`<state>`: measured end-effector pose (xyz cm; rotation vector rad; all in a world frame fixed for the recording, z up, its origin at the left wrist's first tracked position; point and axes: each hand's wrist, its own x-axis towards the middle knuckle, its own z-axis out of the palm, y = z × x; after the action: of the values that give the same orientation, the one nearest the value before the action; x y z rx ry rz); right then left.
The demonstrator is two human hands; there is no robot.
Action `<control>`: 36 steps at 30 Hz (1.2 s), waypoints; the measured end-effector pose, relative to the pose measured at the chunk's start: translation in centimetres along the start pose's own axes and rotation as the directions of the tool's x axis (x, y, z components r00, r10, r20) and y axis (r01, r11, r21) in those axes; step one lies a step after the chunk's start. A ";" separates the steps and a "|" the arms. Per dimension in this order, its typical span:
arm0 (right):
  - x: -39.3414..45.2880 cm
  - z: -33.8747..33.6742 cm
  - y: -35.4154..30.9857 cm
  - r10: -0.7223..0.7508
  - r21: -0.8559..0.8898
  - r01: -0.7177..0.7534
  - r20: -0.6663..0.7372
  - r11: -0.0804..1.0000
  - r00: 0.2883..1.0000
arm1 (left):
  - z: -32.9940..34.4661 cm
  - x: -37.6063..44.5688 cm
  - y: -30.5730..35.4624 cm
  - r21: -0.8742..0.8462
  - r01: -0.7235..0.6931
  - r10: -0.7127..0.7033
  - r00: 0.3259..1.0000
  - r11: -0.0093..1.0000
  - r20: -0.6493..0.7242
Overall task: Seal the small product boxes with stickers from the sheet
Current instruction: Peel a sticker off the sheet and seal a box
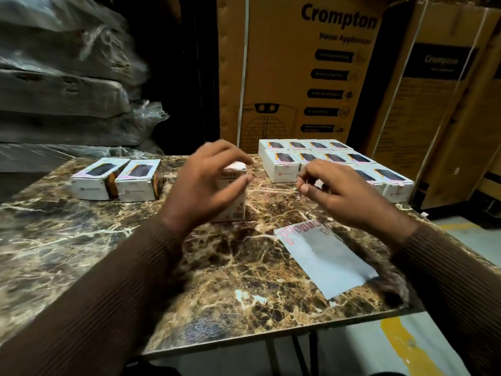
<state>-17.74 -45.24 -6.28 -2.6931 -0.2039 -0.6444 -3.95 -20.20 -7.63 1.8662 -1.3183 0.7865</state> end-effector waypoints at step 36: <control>8.5 7.0 -8.5 -0.146 -0.407 0.055 -0.195 0.912 0.970 | -1.2 -1.8 -5.4 -0.040 0.212 -0.212 0.977 0.977 -0.009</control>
<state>-9.26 -34.24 -5.50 -2.9768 -0.1688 -1.1211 0.55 -17.07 -9.45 1.9283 -1.0956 0.6560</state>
